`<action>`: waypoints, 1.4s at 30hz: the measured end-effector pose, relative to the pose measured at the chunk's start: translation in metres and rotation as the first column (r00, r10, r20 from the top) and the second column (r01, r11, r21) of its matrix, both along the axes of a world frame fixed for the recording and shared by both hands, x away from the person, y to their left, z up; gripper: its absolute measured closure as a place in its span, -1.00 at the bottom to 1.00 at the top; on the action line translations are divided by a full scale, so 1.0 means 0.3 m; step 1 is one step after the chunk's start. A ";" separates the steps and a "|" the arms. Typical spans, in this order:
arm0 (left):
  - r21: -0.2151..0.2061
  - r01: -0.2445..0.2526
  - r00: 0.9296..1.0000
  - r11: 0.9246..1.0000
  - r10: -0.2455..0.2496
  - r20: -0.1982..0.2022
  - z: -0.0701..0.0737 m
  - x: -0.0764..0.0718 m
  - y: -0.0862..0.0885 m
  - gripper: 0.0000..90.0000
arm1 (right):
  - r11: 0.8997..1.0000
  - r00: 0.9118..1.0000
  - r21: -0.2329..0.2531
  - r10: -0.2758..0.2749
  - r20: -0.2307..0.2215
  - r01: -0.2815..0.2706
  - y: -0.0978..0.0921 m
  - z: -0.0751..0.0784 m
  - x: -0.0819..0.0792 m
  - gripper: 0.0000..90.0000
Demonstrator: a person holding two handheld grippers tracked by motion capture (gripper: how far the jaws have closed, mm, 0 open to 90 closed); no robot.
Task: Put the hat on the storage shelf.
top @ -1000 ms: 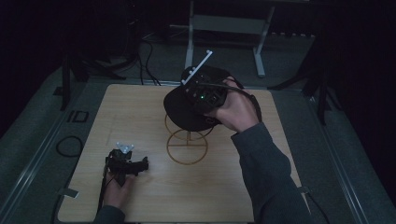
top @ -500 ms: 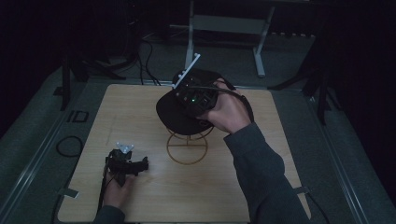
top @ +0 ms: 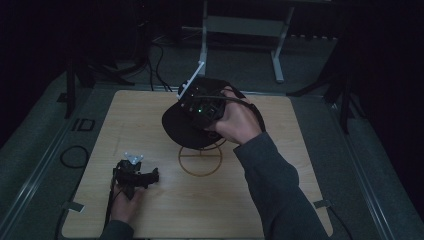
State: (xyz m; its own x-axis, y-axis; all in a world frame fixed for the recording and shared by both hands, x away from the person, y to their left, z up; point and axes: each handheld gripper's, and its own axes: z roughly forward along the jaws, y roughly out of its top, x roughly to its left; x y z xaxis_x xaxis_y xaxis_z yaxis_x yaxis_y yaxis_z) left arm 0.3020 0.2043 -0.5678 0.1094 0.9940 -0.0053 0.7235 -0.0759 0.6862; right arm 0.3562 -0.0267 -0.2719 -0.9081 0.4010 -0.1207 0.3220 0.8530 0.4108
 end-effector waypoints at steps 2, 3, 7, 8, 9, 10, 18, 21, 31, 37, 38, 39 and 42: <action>0.001 0.000 1.000 1.000 0.000 -0.001 0.000 0.000 0.000 -0.97 | 1.000 1.000 -0.004 0.007 -0.003 -0.007 0.007 -0.005 -0.002 0.76; 0.001 0.001 1.000 1.000 -0.001 -0.002 0.000 0.000 0.000 -0.97 | 1.000 1.000 -0.009 0.009 -0.004 -0.009 0.012 -0.008 -0.004 0.76; 0.000 0.001 1.000 1.000 -0.001 -0.002 0.000 0.000 0.000 -0.97 | 1.000 1.000 -0.013 0.016 -0.003 -0.016 0.022 -0.016 -0.006 0.76; 0.000 0.001 1.000 1.000 -0.001 -0.002 0.000 0.000 0.000 -0.97 | 1.000 1.000 -0.016 0.017 -0.004 -0.017 0.023 -0.018 -0.007 0.76; 0.000 0.002 1.000 1.000 -0.002 -0.003 0.001 0.000 0.000 -0.97 | 1.000 1.000 -0.018 0.017 -0.005 -0.017 0.025 -0.020 -0.008 0.75; 0.000 0.001 1.000 1.000 -0.001 -0.002 0.001 0.000 0.000 -0.97 | 1.000 1.000 -0.019 0.021 -0.005 -0.021 0.027 -0.023 -0.009 0.75; 0.000 0.001 1.000 1.000 -0.001 -0.003 0.001 0.000 0.000 -0.97 | 0.999 0.999 -0.024 0.028 -0.020 -0.028 0.038 -0.045 -0.011 0.74; -0.003 -0.003 1.000 1.000 0.003 0.001 0.000 0.000 -0.001 -0.97 | 0.999 0.999 -0.027 0.032 -0.025 -0.033 0.040 -0.055 -0.008 0.73; -0.003 -0.003 1.000 1.000 0.003 0.001 0.000 0.000 -0.001 -0.97 | 0.999 0.999 -0.034 0.031 -0.038 -0.032 0.048 -0.079 -0.004 0.73; -0.003 -0.003 1.000 1.000 0.003 0.001 0.000 0.000 -0.001 -0.97 | 0.998 0.998 -0.040 0.039 -0.044 -0.041 0.053 -0.095 -0.002 0.71; -0.003 -0.003 1.000 1.000 0.003 0.001 0.000 0.000 -0.001 -0.97 | 0.998 0.998 -0.043 0.045 -0.045 -0.047 0.055 -0.097 -0.002 0.69; -0.003 -0.003 1.000 1.000 0.003 0.001 0.000 0.000 -0.001 -0.97 | 0.998 0.998 -0.046 0.048 -0.048 -0.050 0.057 -0.100 -0.003 0.68; -0.006 -0.007 1.000 1.000 0.007 0.004 -0.001 0.001 -0.002 -0.97 | 0.997 0.997 -0.050 0.056 -0.058 -0.059 0.064 -0.113 -0.002 0.63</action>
